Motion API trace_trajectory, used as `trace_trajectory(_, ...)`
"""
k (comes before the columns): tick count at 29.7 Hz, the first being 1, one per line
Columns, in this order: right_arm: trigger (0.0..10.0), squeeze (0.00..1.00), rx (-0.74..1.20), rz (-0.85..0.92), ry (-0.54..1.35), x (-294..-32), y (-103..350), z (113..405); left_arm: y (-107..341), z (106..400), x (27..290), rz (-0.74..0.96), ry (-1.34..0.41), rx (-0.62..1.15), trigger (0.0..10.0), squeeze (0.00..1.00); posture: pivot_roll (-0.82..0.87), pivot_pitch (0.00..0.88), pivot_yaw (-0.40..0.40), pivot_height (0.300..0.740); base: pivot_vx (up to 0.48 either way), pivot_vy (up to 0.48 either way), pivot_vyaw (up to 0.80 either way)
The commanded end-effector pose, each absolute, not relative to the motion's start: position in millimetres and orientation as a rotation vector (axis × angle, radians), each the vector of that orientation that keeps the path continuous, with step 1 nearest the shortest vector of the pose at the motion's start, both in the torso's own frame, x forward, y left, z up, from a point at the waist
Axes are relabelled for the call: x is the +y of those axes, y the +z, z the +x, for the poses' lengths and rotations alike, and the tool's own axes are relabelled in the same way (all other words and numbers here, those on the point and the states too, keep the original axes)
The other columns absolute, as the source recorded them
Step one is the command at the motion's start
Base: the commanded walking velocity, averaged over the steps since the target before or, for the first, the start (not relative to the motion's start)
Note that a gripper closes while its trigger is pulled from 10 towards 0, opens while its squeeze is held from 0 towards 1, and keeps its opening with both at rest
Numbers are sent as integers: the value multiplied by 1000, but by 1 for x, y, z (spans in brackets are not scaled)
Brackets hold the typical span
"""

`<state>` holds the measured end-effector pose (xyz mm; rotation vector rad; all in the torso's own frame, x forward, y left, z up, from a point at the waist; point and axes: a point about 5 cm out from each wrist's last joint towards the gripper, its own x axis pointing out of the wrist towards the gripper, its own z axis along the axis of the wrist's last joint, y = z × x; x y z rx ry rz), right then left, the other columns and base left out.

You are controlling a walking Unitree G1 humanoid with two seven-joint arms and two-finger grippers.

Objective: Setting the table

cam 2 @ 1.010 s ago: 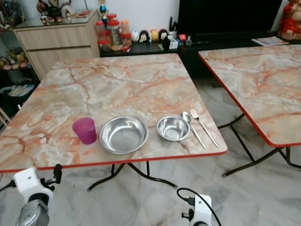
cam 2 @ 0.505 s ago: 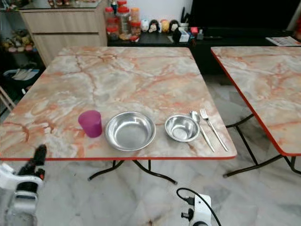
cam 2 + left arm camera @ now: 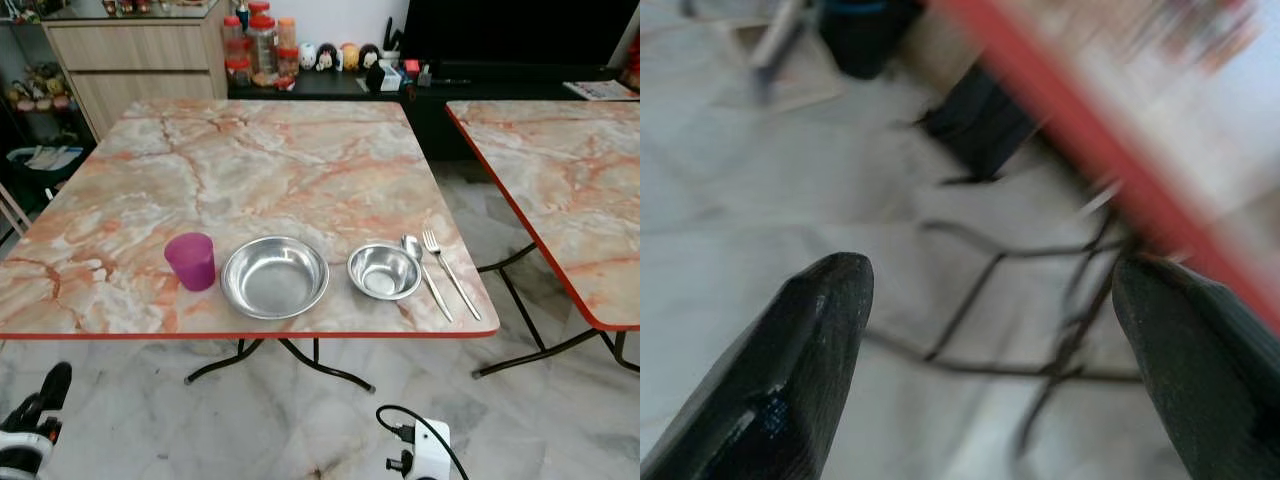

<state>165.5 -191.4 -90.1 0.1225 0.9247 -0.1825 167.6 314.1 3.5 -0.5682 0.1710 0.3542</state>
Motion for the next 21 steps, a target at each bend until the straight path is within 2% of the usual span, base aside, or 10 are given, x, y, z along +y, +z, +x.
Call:
trace_trajectory(1,10000,0,917,127,-181,-190,-89,168,-8,165,307,-480,330,276,10000,0,94,0,-25,740,0,0,0)
trace_trajectory(3,10000,0,918,126,-179,-190,-89,167,-16,167,301,-419,308,346,10000,0,94,0,-25,740,0,0,0)
trace_trajectory(4,10000,0,919,126,-179,-190,-90,167,-27,170,291,-331,280,444,10000,0,90,0,-25,740,0,0,0)
trace_trajectory(8,10000,0,917,128,-181,-189,-90,167,-40,176,279,-220,271,555,10000,0,83,0,-26,740,0,0,0)
trace_trajectory(10,10000,0,916,128,-181,-189,-89,168,-51,181,267,-92,252,668,10000,0,78,0,-24,740,0,0,0)
trace_trajectory(16,10000,0,911,129,-191,-190,-88,170,-65,190,236,51,152,791,10000,0,56,0,-19,740,0,0,0)
trace_trajectory(21,10000,0,910,133,-200,-192,-88,169,-68,191,229,74,142,805,10000,0,47,0,-16,740,0,0,0)
